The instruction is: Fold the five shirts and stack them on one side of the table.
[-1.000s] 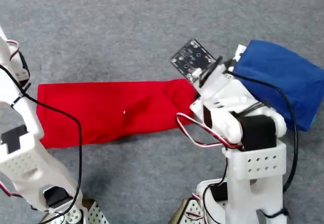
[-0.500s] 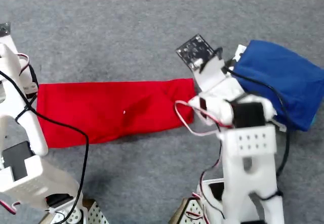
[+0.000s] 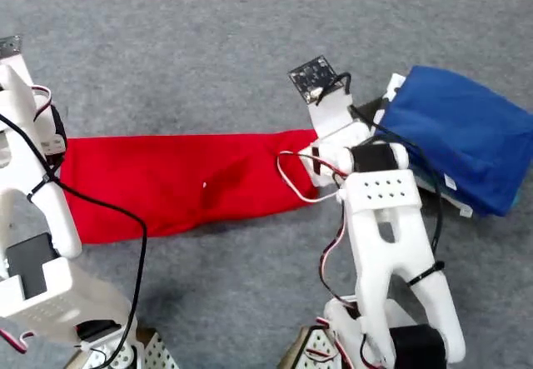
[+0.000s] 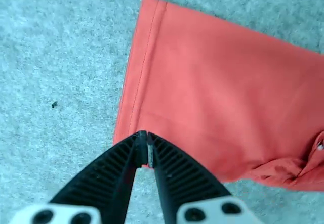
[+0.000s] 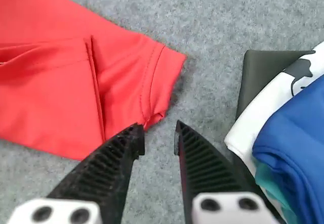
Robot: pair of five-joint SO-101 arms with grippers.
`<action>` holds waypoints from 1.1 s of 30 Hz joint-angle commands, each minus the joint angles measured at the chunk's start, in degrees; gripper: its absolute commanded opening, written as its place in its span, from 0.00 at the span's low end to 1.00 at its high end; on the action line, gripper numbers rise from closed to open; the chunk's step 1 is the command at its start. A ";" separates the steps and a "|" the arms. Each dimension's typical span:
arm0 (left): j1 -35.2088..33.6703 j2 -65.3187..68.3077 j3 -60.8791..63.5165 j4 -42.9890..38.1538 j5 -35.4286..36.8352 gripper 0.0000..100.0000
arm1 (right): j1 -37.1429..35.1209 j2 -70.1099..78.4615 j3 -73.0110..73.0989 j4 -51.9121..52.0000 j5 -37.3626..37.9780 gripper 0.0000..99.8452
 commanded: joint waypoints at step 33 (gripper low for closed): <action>-4.13 25.54 -17.05 5.71 -1.05 0.25 | 1.27 -12.35 1.71 2.20 2.11 0.12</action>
